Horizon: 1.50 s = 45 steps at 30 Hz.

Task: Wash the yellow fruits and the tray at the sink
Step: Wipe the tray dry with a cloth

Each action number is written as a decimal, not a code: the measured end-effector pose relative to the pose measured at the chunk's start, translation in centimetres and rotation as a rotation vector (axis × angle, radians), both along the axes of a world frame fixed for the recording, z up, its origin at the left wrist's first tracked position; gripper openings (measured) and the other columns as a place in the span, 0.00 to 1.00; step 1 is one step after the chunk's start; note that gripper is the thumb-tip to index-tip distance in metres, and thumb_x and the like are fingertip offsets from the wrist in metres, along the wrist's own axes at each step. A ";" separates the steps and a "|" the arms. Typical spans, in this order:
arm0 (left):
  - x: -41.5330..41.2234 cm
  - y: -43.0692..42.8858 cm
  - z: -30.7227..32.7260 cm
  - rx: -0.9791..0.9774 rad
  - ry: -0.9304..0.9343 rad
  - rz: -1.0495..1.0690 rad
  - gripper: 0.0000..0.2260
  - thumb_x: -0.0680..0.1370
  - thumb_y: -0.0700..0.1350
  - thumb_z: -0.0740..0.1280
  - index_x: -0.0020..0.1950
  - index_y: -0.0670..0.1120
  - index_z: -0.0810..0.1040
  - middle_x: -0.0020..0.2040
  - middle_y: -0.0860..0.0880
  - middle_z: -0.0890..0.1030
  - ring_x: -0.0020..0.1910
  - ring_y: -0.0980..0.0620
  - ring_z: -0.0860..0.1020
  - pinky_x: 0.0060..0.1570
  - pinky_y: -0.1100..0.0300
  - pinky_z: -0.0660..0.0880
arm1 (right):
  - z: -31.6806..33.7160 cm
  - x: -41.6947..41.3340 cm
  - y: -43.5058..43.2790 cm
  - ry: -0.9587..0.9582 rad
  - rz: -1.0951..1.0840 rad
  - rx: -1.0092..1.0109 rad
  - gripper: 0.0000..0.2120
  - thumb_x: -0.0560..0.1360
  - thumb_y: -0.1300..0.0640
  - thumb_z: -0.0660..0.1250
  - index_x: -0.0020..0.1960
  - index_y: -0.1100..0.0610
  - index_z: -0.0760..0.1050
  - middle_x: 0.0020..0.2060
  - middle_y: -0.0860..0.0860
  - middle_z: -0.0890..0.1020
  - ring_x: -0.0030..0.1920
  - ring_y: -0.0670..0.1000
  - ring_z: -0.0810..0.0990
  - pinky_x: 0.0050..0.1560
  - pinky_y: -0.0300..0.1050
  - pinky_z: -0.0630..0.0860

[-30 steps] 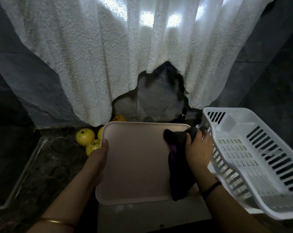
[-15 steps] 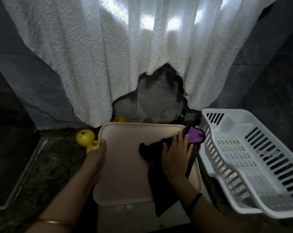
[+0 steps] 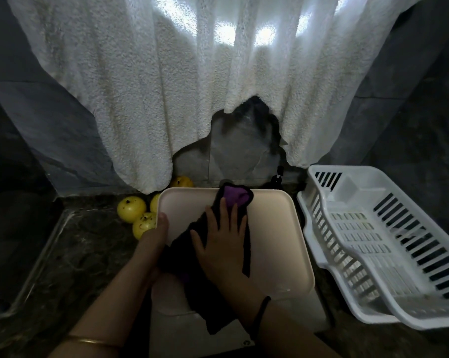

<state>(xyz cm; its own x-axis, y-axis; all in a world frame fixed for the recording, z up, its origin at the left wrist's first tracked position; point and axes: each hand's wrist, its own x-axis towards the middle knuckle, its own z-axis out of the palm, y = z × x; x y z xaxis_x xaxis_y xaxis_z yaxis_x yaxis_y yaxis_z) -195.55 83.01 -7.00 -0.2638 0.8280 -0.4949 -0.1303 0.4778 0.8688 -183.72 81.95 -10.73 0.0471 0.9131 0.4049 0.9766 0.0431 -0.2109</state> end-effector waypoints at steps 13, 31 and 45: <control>0.5 0.1 1.0 0.081 -0.114 -0.079 0.24 0.83 0.53 0.50 0.68 0.38 0.70 0.58 0.42 0.76 0.52 0.45 0.76 0.46 0.62 0.71 | -0.5 -1.7 -1.7 0.189 0.606 0.060 0.32 0.67 0.52 0.56 0.70 0.61 0.65 0.69 0.57 0.71 0.72 0.60 0.65 0.72 0.59 0.59; -0.1 0.1 1.9 0.108 0.127 -0.023 0.25 0.83 0.54 0.52 0.73 0.39 0.65 0.70 0.40 0.70 0.68 0.41 0.69 0.60 0.57 0.66 | -1.0 8.5 -1.1 0.177 0.229 0.125 0.34 0.73 0.38 0.59 0.73 0.52 0.58 0.73 0.56 0.65 0.73 0.56 0.61 0.72 0.56 0.55; 0.8 -0.2 2.4 0.103 0.097 0.072 0.26 0.81 0.59 0.55 0.69 0.41 0.72 0.64 0.42 0.76 0.63 0.42 0.74 0.62 0.56 0.70 | -0.9 4.7 -1.8 0.513 -0.020 0.148 0.31 0.75 0.47 0.58 0.72 0.64 0.64 0.72 0.60 0.66 0.73 0.58 0.63 0.74 0.47 0.52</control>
